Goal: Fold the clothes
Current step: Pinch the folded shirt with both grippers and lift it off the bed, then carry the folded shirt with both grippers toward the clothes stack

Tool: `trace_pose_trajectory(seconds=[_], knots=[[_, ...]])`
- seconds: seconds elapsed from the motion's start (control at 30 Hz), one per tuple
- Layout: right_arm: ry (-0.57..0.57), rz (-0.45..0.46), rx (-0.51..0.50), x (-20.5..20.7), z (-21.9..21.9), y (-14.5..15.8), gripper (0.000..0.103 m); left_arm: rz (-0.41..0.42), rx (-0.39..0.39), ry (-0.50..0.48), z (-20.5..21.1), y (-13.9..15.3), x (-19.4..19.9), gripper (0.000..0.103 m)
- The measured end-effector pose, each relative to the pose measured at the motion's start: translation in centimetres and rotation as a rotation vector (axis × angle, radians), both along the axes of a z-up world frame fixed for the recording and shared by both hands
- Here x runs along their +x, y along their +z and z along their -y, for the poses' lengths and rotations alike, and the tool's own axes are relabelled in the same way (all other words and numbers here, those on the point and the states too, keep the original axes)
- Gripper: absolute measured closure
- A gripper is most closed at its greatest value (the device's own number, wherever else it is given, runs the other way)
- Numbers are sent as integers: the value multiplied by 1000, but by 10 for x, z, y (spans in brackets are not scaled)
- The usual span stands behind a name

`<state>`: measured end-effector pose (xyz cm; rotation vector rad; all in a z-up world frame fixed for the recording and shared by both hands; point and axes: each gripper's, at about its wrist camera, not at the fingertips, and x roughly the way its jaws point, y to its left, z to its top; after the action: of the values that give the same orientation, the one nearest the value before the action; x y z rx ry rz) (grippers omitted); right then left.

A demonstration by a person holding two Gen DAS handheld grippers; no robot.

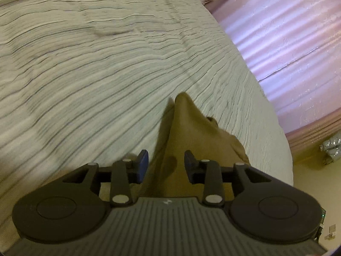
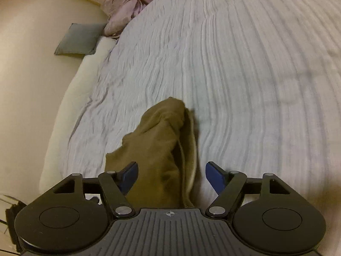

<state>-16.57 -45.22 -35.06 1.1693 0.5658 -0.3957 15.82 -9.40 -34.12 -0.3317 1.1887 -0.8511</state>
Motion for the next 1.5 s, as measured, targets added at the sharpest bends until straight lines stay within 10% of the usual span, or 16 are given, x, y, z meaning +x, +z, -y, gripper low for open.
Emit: trace_pose_trajectory(seconds=[0.13,0.3,0.43,0.6,1.0,1.07,1.17,1.5], knots=[[34,-48,54,28,-2,-26,87,35,44,-97,31,-15,9,87],[-140,-126,109,6,3,-36,84,-5,17,-66,26,-20,21,83],[-162,-66,94,-11,5,-20,19,-68,-7,-12,4,-15,34,62],[-66,19,123,2,11,-21,20,-197,-60,-85,13,-29,42,47],[6,70,259,42,20,-68,20,-330,-123,-176,47,-67,47,60],[35,69,269,51,21,-70,52,-335,-109,-209,56,-71,45,74],[14,78,301,52,23,-74,71,-315,-83,-245,65,-69,45,87],[-214,126,241,-25,-11,6,79,-235,-81,-436,91,13,20,90]])
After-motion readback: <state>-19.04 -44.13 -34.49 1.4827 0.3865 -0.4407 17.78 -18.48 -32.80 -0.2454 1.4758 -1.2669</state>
